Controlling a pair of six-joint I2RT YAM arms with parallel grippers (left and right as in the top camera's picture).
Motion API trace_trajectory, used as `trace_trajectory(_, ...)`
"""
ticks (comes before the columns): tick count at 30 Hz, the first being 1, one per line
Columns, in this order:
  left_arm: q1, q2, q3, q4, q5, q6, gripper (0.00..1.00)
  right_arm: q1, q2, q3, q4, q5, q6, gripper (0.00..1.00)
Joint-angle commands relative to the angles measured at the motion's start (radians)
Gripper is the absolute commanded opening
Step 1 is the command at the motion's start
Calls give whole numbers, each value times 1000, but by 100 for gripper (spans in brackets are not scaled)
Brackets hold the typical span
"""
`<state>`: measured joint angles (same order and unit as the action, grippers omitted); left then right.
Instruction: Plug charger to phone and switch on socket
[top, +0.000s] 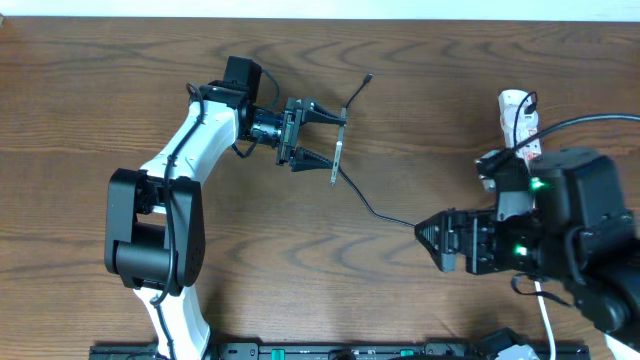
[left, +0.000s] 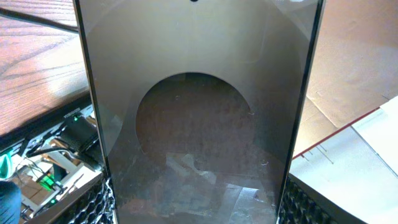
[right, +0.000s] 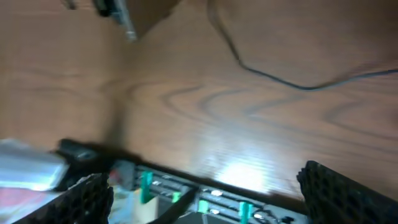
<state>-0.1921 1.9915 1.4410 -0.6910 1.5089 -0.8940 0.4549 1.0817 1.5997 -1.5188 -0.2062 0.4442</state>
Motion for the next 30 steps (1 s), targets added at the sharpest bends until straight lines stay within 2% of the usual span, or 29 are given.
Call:
trace_trajectory(1,4,-30,3,2,46,-6,71,151,66,-5,17,319,198,97)
trace_trajectory(5,4,-30,3,2,46,-6,71,297,163,-5,31,555,351,97)
trace_trajectory(8,4,-30,3,2,46,-6,71,349,212,-3,47,627,389,99)
trace_trajectory(14,4,-30,3,2,30,-10,71,357,237,-3,153,610,363,99)
trace_trajectory(19,4,-30,3,2,5,-24,71,357,239,-3,281,469,362,99)
trace_trajectory(24,4,-30,3,2,5,-29,71,357,274,-4,307,428,362,99)
trace_trajectory(30,4,-30,3,2,5,-29,71,359,338,-4,360,409,301,94)
